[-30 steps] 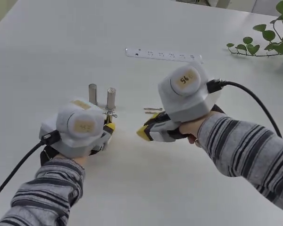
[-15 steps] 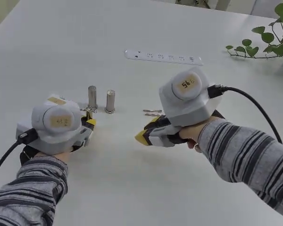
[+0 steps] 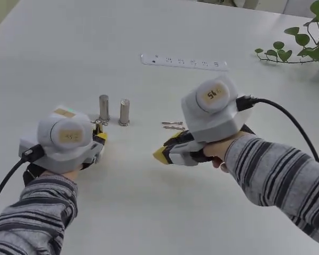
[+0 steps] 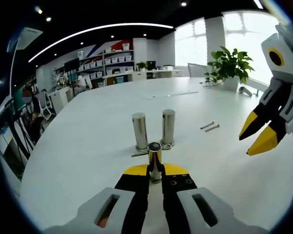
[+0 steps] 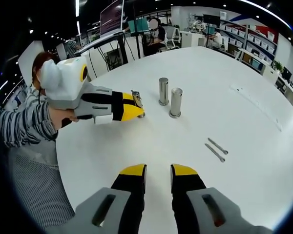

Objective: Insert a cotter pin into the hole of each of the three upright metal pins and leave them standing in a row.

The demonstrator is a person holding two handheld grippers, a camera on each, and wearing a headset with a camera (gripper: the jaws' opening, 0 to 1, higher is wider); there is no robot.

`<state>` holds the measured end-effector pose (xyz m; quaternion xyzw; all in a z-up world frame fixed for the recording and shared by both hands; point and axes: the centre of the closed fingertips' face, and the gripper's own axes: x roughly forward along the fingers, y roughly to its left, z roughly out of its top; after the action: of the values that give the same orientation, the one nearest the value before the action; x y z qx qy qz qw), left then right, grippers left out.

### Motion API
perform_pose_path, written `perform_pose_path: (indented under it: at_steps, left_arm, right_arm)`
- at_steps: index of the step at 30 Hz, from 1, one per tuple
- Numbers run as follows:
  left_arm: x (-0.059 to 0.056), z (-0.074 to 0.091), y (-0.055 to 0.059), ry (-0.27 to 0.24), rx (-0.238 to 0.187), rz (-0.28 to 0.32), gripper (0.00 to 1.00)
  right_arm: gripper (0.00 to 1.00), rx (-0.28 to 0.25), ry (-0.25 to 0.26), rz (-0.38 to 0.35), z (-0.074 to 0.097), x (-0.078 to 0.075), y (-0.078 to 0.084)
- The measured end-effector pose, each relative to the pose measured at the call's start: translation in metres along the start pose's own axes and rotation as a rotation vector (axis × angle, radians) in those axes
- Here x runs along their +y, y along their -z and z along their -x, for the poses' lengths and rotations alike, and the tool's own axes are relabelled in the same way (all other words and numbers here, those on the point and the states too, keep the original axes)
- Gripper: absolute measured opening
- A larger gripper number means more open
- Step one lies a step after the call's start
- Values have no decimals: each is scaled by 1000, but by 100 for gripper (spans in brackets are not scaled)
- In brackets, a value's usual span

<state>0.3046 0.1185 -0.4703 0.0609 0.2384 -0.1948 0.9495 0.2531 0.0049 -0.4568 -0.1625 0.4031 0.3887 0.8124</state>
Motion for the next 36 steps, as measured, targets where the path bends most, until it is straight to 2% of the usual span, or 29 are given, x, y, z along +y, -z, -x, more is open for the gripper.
perform_pose_path:
  at_steps: [10, 24, 36]
  left_arm:
    - [1, -1, 0, -15, -5, 18, 5]
    - [1, -1, 0, -33, -5, 5, 6]
    - [0, -2, 3, -28, 13, 9, 21]
  right_arm:
    - [15, 3, -6, -12, -1, 3, 2]
    - [16, -1, -7, -19, -3, 3, 2]
    - [17, -2, 1, -23, -2, 2, 2]
